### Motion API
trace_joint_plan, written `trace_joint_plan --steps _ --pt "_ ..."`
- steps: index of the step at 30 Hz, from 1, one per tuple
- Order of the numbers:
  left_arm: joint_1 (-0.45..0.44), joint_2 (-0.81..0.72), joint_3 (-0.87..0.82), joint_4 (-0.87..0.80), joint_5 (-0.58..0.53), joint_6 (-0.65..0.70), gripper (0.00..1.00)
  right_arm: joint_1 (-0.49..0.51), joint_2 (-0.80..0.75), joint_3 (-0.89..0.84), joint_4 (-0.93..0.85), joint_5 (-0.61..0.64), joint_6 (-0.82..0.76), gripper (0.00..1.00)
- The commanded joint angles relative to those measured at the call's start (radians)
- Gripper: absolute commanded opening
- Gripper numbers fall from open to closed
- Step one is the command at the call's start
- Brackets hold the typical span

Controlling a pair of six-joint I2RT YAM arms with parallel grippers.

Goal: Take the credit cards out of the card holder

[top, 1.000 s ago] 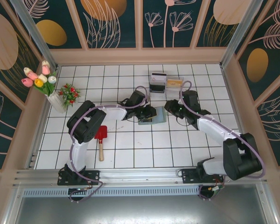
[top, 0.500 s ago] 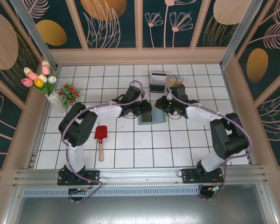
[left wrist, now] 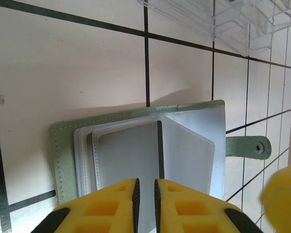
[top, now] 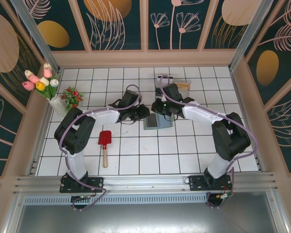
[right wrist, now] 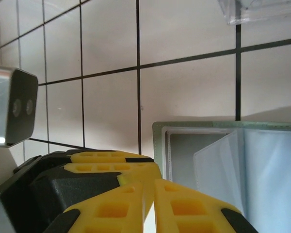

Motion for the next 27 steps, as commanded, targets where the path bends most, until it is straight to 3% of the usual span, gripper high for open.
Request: trace_joint_plan --steps 1,6,12,19,23,27 --pt "0.002 0.032 -0.013 0.078 0.096 -0.002 0.18 0.025 0.036 0.039 -0.107 0.076 0.058 0.14" --pt "-0.001 0.074 0.012 0.099 0.142 0.004 0.15 0.026 0.015 0.024 -0.099 0.074 0.080 0.12" --pt "-0.031 0.146 0.100 0.114 0.200 0.005 0.14 0.026 -0.065 -0.037 -0.113 0.162 0.119 0.12" --pt "-0.073 0.220 0.195 0.103 0.207 -0.003 0.16 0.018 -0.148 -0.112 -0.079 0.174 0.155 0.13" --pt "-0.074 0.252 0.228 0.048 0.152 -0.003 0.00 -0.009 -0.163 -0.164 -0.038 0.150 0.194 0.09" --pt "-0.074 0.253 0.223 0.021 0.119 0.001 0.00 -0.024 -0.141 -0.193 0.027 0.088 0.215 0.06"
